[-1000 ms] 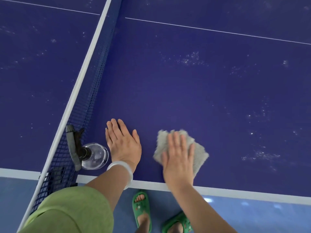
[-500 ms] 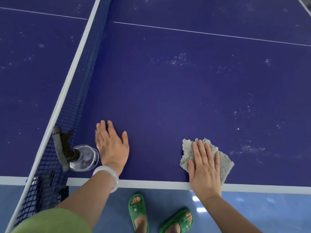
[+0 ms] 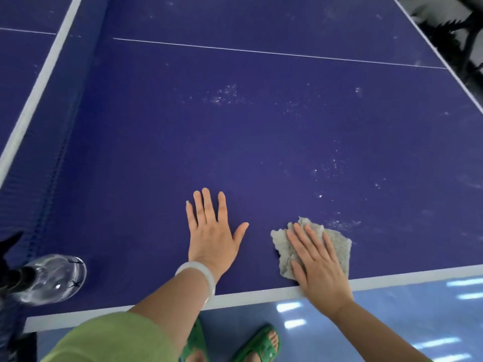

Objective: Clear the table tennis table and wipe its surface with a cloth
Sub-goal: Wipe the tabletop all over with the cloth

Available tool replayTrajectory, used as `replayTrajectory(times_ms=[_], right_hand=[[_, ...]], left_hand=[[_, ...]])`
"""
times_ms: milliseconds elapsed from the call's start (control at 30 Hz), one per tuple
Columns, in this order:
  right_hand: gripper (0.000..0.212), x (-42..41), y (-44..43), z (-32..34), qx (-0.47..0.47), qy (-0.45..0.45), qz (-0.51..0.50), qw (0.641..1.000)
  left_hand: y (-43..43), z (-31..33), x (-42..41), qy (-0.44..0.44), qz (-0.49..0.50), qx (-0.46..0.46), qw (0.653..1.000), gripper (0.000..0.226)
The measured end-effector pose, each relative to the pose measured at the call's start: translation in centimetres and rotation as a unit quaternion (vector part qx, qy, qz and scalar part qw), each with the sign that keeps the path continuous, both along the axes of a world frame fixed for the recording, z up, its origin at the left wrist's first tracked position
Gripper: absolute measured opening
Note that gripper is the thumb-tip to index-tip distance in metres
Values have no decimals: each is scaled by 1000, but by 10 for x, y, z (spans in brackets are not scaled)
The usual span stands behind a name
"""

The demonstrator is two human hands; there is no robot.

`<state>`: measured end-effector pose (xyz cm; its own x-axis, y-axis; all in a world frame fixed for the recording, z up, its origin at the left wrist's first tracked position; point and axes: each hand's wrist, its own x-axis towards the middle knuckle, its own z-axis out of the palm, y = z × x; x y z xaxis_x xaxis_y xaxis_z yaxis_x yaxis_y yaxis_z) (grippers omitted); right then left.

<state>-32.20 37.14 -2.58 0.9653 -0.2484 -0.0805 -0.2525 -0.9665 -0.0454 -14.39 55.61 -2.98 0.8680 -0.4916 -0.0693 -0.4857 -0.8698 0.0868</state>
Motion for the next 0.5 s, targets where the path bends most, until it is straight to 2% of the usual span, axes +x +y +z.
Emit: replayTrajectory(times_ms=[67,133,200,267,333,400,433,467,500], right_hand=[[60,-13,-22,2,33,-12,-183,982],[65,-14,-19,1,44,-35,-358,932],[66,3,3,1,37,-46,-412,909],[66,24,31,2,37,-48,-322,945],[63,36,49,-1,34,-25,-118,992],[62,34,34,-1,18,-12,74,997],[62,31,16,0,11,-3,121,993],[61,26,-5,-1,1,-2,124,992],[60,20,-26,0,5,-1,74,997]], left_hand=[[-1,0,0,3,0,5,1000,85],[-2,1,-1,8,0,4,1000,84],[-3,3,-2,13,0,6,1000,82],[-3,4,-2,13,2,7,1000,81],[-4,5,-2,15,4,9,1000,81],[-4,5,-2,18,4,14,1000,81],[-4,5,-2,18,4,16,1000,80],[-4,5,-1,17,4,16,1000,80],[-4,4,-1,14,3,15,1000,80]])
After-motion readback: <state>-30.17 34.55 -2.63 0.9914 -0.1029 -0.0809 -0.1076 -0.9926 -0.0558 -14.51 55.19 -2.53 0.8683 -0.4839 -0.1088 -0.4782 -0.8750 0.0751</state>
